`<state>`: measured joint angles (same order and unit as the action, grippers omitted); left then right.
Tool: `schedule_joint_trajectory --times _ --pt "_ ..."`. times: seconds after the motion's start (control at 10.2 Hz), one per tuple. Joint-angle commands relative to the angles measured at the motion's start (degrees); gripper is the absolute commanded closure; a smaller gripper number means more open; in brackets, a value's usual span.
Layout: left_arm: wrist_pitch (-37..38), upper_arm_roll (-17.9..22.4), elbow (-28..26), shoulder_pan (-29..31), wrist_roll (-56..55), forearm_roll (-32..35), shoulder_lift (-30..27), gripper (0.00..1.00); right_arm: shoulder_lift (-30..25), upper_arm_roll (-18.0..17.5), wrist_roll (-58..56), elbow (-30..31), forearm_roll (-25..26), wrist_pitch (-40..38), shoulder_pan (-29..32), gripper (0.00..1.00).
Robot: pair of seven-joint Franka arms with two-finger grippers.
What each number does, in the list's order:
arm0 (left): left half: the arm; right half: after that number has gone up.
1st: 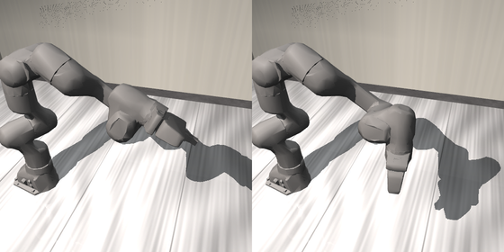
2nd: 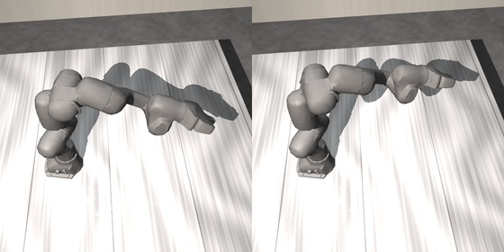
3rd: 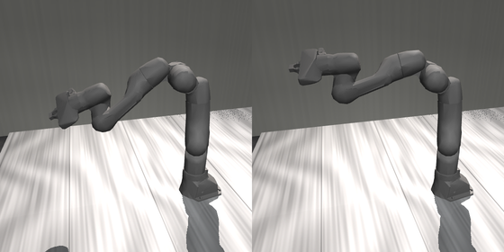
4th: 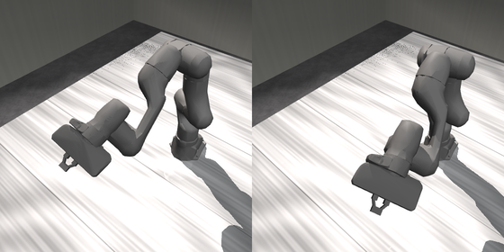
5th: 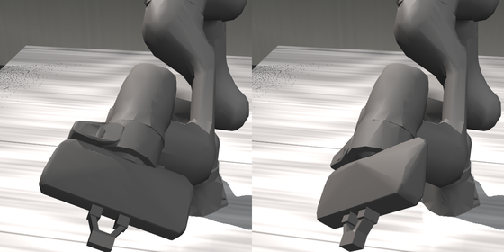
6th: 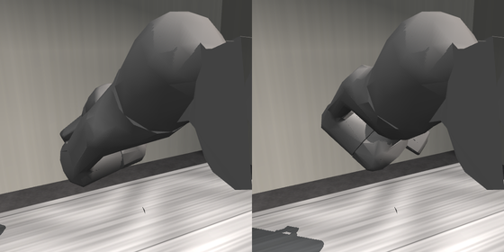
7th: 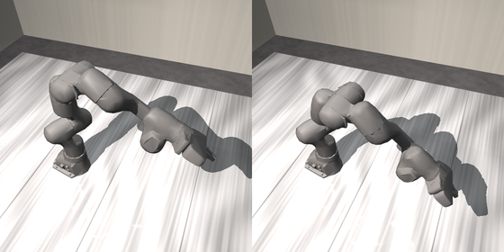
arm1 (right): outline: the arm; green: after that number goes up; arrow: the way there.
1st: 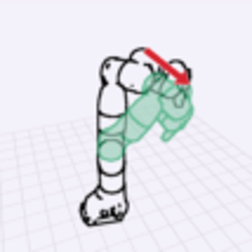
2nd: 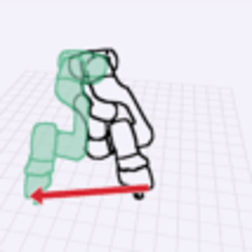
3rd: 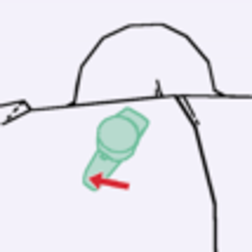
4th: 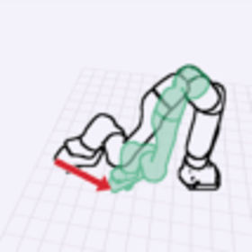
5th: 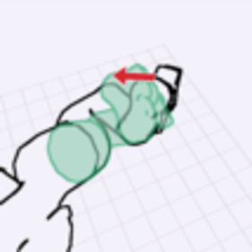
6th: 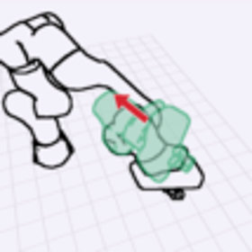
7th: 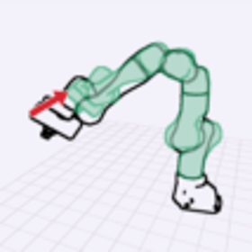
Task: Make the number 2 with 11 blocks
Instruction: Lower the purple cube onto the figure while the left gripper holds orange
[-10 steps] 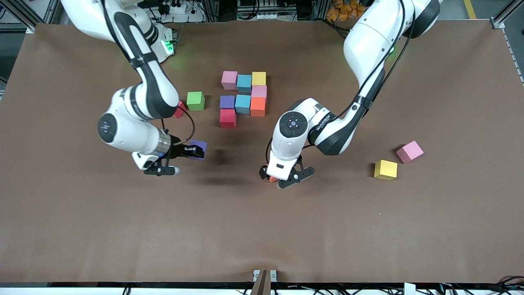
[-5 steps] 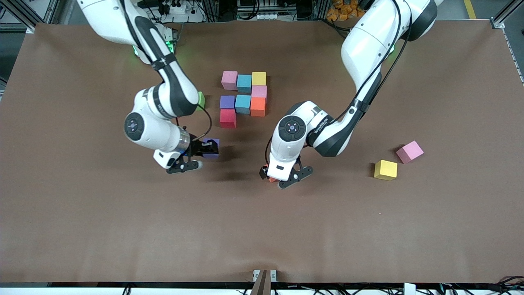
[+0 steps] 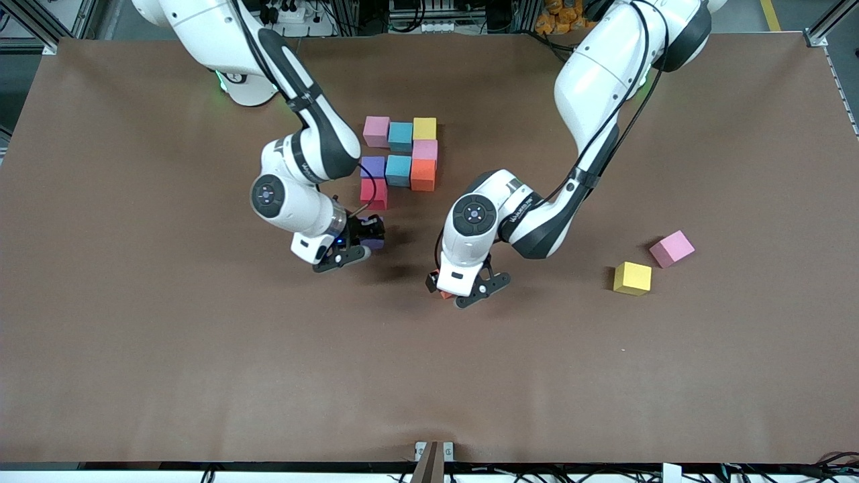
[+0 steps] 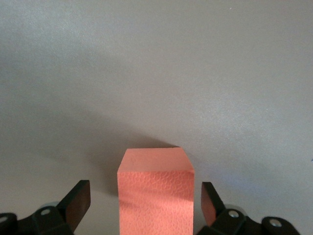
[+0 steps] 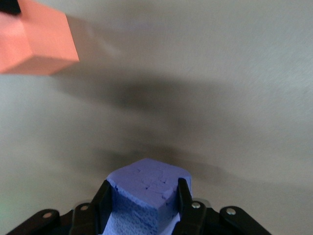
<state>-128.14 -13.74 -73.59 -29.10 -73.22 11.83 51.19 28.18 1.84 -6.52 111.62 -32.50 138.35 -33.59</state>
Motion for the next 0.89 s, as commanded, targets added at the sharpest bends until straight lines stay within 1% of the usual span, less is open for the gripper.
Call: schedule_joint_trajectory --times 0.0,0.1,0.2,0.3,0.79 --pt "-1.5 1.4 0.3 -1.2 -1.0 -1.2 0.5 0.00 -0.6 -0.4 -1.6 2.6 -1.6 1.2 -0.9 0.59" --pt "-2.4 2.7 0.3 -2.0 -1.7 -1.2 0.6 0.00 -0.9 -0.4 -1.4 3.4 -3.0 1.1 -1.2 0.60" --pt "-2.7 4.2 0.3 -3.6 -1.8 -1.2 1.0 0.00 -1.1 -0.6 -1.7 4.0 -7.4 1.1 -2.1 0.60" --pt "-2.7 5.1 0.2 -4.5 -1.8 -1.2 1.1 0.00 -1.1 -1.0 -1.9 4.2 -9.1 1.1 -2.4 0.60" --pt "-2.7 5.2 -0.4 -5.2 -1.8 -0.8 1.1 0.00 -2.4 -1.0 -3.1 6.0 -9.2 0.4 -3.1 0.60"
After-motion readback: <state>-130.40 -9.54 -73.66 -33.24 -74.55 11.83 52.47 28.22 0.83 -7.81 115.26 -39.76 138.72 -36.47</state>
